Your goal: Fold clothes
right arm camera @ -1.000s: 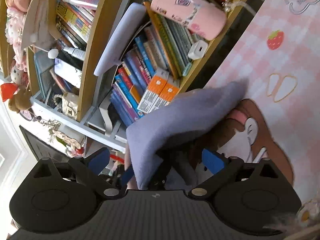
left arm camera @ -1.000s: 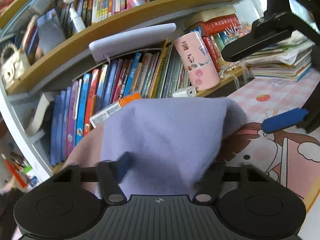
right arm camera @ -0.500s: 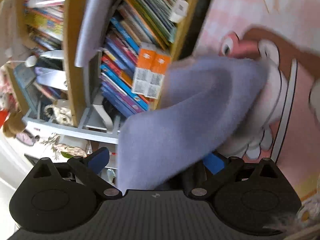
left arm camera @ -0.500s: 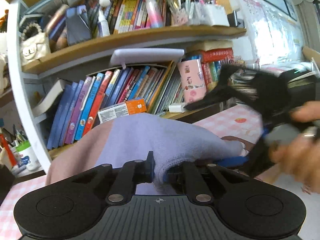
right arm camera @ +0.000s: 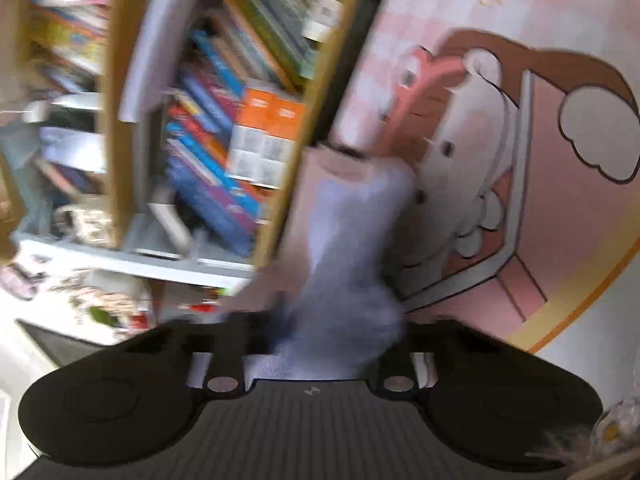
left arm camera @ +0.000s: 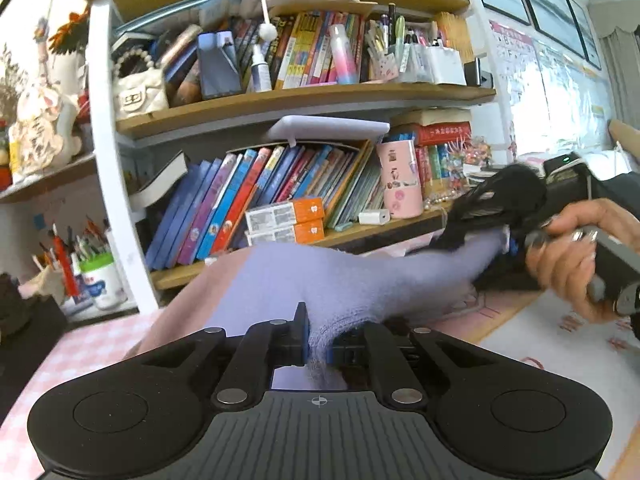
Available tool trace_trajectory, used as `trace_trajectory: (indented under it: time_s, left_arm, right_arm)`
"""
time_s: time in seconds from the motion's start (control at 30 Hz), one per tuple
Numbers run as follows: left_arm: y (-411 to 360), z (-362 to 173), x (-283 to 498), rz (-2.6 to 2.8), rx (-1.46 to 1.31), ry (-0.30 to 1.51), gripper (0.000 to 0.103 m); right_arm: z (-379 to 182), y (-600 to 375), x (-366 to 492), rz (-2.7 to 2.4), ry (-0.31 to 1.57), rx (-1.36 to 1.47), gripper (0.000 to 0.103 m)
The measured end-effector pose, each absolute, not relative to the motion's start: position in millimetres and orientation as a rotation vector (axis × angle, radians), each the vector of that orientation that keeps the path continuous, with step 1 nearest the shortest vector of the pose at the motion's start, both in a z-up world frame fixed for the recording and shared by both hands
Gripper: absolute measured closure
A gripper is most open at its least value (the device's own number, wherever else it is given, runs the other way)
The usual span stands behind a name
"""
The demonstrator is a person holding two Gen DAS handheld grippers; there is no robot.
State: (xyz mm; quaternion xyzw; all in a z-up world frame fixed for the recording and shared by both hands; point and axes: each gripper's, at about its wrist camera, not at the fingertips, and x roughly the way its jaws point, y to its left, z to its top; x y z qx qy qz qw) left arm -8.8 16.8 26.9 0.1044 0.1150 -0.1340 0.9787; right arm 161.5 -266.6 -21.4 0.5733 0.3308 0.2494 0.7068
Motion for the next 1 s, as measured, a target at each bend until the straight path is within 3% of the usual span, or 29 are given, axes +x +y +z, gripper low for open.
trace_trajectory:
  time_s: [0.13,0.23,0.4,0.53,0.67,0.83,0.93,1.0]
  left_arm:
    - [11,41,-26,-0.425,0.158,0.256,0.097]
    - [-5,69,-39,-0.622,0.093,0.219,0.097]
    - [-4,166,-70,-0.922,-0.096,-0.138,0.097]
    - [20,178,-59,-1.005,-0.249,-0.175,0.096]
    - [36,130,-28,-0.897,-0.321,0.031,0.096]
    - [62,26,11,-0.638,-0.325,0.451,0.096]
    - [88,1,18,-0.554,-0.344,0.510,0.096]
    - [105,-6,22,-0.518,-0.368,0.508,0.096]
  right_arm:
    - [-1,-287,142,0.707,0.544,1.388,0.095]
    - [51,-313,130,0.765,0.371,1.358,0.095]
    - [219,-348,81,0.861,-0.014,0.977,0.095]
    - [303,-316,55,0.865,-0.119,0.659,0.095]
    - [266,-264,92,0.767,0.075,0.511,0.095]
    - [124,-195,171,0.615,0.529,0.429,0.095]
    - [50,-155,199,0.550,0.722,0.355,0.095]
    - [32,-142,212,0.558,0.753,0.372,0.095]
